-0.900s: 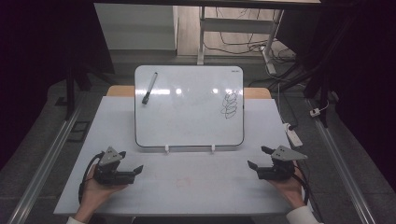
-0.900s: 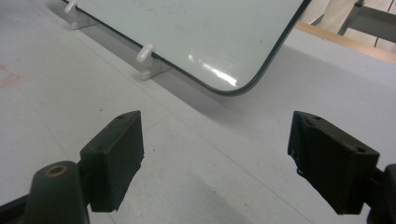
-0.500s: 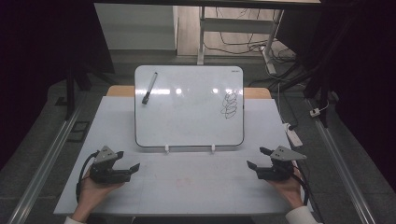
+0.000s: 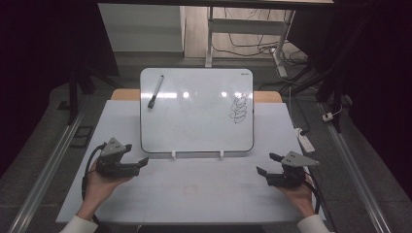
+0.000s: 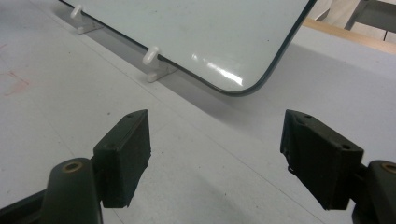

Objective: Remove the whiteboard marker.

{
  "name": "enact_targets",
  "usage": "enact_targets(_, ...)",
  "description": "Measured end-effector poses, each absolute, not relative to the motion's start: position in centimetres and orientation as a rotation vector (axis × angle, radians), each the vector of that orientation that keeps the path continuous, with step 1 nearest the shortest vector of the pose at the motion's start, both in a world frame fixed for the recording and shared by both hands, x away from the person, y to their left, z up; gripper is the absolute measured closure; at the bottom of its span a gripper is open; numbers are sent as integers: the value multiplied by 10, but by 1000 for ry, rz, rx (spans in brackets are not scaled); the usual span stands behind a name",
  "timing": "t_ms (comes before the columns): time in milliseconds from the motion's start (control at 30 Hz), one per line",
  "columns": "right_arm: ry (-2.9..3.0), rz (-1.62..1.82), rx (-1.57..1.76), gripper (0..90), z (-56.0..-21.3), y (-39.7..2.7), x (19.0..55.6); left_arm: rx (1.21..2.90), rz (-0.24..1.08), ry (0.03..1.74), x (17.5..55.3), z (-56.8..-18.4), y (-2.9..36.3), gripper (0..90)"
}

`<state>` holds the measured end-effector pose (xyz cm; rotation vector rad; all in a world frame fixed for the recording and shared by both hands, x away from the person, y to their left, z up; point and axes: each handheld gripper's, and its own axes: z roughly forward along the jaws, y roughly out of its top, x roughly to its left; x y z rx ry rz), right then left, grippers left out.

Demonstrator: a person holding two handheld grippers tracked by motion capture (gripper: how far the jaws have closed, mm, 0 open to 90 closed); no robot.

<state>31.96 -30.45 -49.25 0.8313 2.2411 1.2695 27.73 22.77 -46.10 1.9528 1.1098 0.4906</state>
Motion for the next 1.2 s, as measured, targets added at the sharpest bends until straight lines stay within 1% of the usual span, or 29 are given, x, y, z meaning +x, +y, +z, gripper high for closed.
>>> enact_targets(233, 2244, 1275, 821, 265, -491, -300, 318, 1922, 518, 1080, 301, -431, 219, 214)
enact_targets(267, 2246, 1269, 819, 267, -491, -300, 317, 1914, 530, 1076, 309, -424, 216, 218)
enact_targets(500, 2239, 1282, 830, 277, -492, -301, 317, 1900, 563, 1061, 332, -408, 209, 230)
enact_targets(700, 2259, 1259, 832, 279, -497, -297, 317, 1925, 627, 1078, 360, -398, 202, 246)
enact_targets(733, 2263, 1253, 833, 280, -497, -297, 316, 1931, 646, 1088, 371, -395, 200, 249)
enact_targets(767, 2268, 1249, 831, 280, -498, -297, 316, 1931, 646, 1088, 371, -395, 200, 252)
enact_targets(900, 2274, 1240, 834, 283, -499, -296, 316, 1944, 731, 1102, 395, -389, 195, 276)
enact_targets(933, 2273, 1240, 837, 283, -500, -296, 316, 1944, 731, 1102, 395, -389, 195, 283)
enact_targets(1033, 2275, 1236, 845, 284, -501, -297, 317, 1952, 787, 1122, 411, -385, 192, 296)
enact_targets(1200, 2286, 1226, 846, 286, -502, -296, 317, 1945, 802, 1164, 437, -383, 191, 318)
